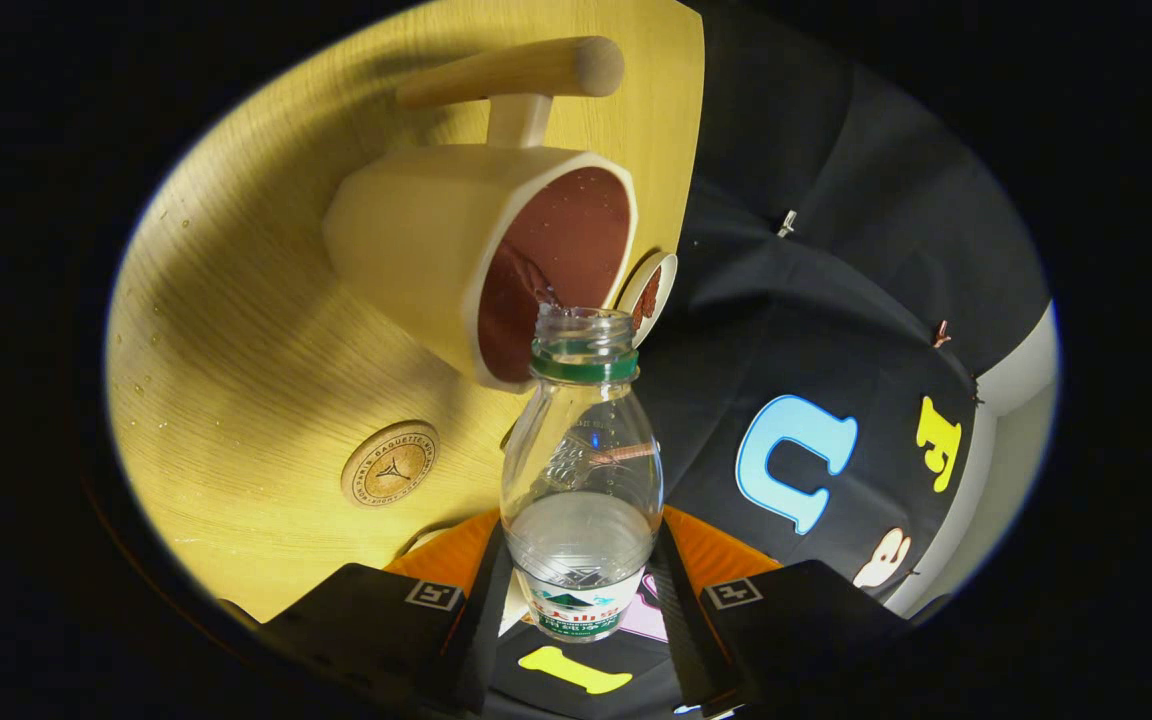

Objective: Take the bottle from table, then pour the juice into the cup, finally place the bottle on the coaster

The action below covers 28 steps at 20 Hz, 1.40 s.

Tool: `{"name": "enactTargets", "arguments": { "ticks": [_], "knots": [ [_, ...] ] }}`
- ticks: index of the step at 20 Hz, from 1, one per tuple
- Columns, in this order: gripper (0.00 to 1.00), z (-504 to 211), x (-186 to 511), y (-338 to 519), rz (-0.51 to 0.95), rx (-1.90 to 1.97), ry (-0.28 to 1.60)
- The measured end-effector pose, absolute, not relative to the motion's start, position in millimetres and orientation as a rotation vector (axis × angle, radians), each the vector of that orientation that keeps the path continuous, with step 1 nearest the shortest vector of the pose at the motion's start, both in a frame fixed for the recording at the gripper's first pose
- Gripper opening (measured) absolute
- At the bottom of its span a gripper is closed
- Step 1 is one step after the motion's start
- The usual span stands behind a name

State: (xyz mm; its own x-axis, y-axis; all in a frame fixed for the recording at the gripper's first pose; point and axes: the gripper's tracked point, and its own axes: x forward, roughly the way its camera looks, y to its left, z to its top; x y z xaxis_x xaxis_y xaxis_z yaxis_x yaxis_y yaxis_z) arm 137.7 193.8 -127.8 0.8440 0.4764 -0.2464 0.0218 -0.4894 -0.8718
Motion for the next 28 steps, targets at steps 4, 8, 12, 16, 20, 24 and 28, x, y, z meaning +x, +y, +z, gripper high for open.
{"name": "enactTargets", "arguments": {
  "ticks": [4, 8, 12, 16, 20, 24, 28],
  "knots": [
    [0.73, -124.4, 138.2, 197.8, 0.581, -2.056, -0.402],
    [0.73, -123.7, 139.0, 198.9, 0.58, -2.072, -0.42],
    [0.72, -120.7, 137.1, 203.6, 0.583, -2.09, -0.455],
    [0.73, -118.3, 135.7, 205.5, 0.58, -2.108, -0.475],
    [0.73, -113.0, 134.1, 208.0, 0.574, -2.118, -0.5],
    [0.73, -106.6, 133.0, 211.2, 0.568, -2.154, -0.544],
    [0.73, -104.8, 132.6, 215.0, 0.572, -2.174, -0.571]
  ]
}}
